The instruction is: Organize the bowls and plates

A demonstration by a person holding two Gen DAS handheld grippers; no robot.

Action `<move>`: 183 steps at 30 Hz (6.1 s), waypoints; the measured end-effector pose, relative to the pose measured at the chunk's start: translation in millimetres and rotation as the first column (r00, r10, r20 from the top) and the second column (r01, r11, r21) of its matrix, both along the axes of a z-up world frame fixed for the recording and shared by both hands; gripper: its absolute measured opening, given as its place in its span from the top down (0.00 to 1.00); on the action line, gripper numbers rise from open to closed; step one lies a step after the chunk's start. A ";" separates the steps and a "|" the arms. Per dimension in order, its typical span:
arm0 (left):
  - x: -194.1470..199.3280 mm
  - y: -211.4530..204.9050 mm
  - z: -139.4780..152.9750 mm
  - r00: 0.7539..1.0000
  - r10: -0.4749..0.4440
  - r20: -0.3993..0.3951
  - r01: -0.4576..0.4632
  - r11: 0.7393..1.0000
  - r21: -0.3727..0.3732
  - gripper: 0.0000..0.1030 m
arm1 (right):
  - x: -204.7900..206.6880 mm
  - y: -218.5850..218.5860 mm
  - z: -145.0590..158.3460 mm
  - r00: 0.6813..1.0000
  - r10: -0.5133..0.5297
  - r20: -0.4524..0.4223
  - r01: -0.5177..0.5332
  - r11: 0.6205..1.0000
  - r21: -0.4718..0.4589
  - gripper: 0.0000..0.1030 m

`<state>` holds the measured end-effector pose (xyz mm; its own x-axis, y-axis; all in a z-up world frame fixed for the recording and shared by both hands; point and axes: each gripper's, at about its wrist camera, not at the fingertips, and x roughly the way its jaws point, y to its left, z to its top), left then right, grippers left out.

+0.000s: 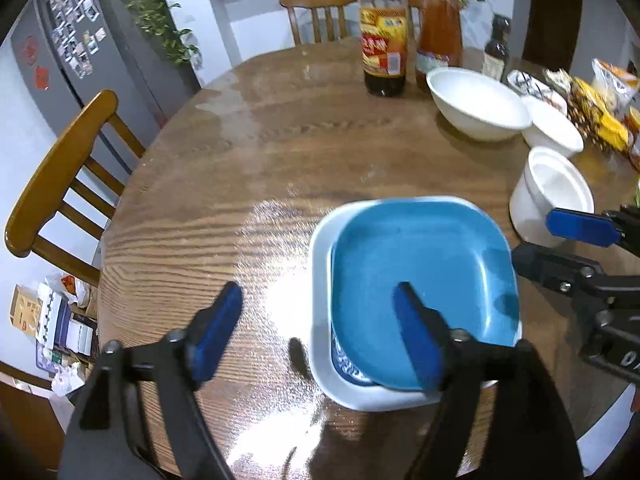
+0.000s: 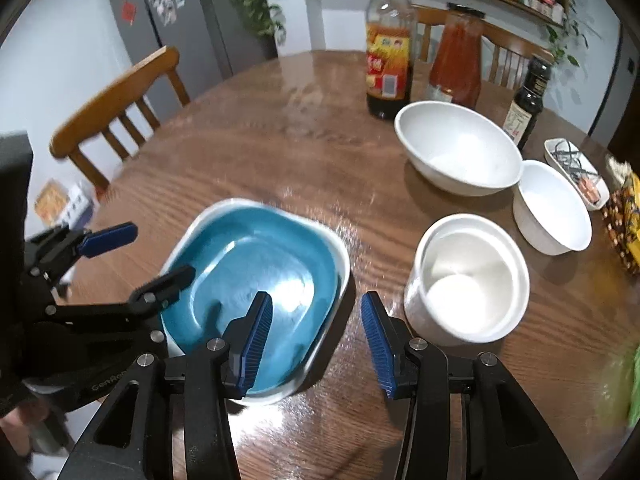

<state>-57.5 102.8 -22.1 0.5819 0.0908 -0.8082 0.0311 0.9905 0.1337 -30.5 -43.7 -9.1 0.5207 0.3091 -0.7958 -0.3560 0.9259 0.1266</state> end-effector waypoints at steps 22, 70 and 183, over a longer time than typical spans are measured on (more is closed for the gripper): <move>72.0 -35.7 30.6 0.998 -0.031 -0.060 0.014 0.962 -0.271 0.01 | 30.0 -167.8 16.6 0.909 -0.367 -0.199 0.415 0.843 0.341 0.28; 179.7 -32.9 -20.2 0.946 -0.109 -0.306 0.005 0.946 -0.324 0.83 | 148.9 -83.9 -24.9 0.950 -0.164 -0.267 0.223 0.952 0.210 0.29; 8.1 -191.9 -22.9 0.980 -0.091 -0.176 0.059 0.982 -0.178 0.78 | -5.6 -197.5 -56.2 0.926 0.025 -0.376 0.049 0.981 0.186 0.83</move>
<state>-49.4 -89.1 -45.0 0.4233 -0.0960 -0.9009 0.1144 0.9921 -0.0520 -36.1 -241.2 -65.2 0.1996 0.4685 -0.8606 -0.2369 0.8753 0.4216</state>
